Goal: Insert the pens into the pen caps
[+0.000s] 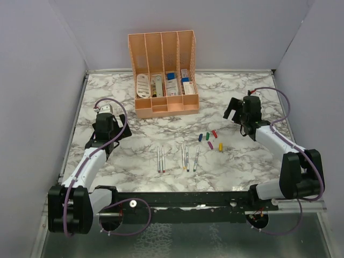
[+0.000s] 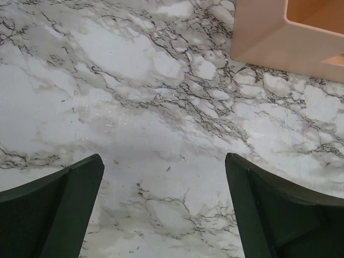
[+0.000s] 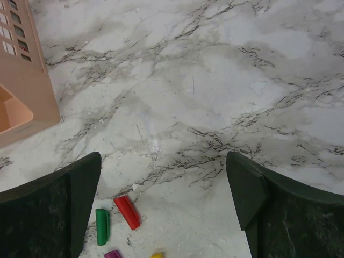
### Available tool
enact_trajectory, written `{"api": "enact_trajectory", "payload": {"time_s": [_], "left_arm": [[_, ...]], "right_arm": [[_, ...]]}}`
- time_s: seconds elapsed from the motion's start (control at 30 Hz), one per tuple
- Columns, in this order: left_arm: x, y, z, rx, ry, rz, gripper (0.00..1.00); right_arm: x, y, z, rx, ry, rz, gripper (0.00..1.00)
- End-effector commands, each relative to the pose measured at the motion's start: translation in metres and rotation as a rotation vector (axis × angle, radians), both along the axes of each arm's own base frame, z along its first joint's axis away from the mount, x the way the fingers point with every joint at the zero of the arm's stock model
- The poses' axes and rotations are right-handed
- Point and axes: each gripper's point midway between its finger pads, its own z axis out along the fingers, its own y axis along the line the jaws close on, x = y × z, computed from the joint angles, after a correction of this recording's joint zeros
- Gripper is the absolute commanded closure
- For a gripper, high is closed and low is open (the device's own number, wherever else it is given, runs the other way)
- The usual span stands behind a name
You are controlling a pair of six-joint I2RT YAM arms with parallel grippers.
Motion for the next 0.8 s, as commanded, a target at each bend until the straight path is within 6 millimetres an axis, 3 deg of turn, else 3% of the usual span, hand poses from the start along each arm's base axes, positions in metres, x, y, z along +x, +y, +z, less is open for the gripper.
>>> {"api": "enact_trajectory", "payload": {"time_s": [0.0,0.43,0.77], "left_arm": [[0.003,-0.005,0.008,-0.014,-0.023,-0.014,0.01],[0.004,-0.007,0.006,-0.025,-0.009,-0.019,0.01],[0.001,-0.028,0.016,-0.101,-0.033,-0.098,0.01]], "right_arm": [[-0.001,-0.003,0.01,0.012,-0.024,-0.018,0.0],[0.0,0.0,0.008,0.021,-0.005,-0.001,0.0],[-0.02,0.004,0.007,0.047,0.019,0.016,0.0]]}}
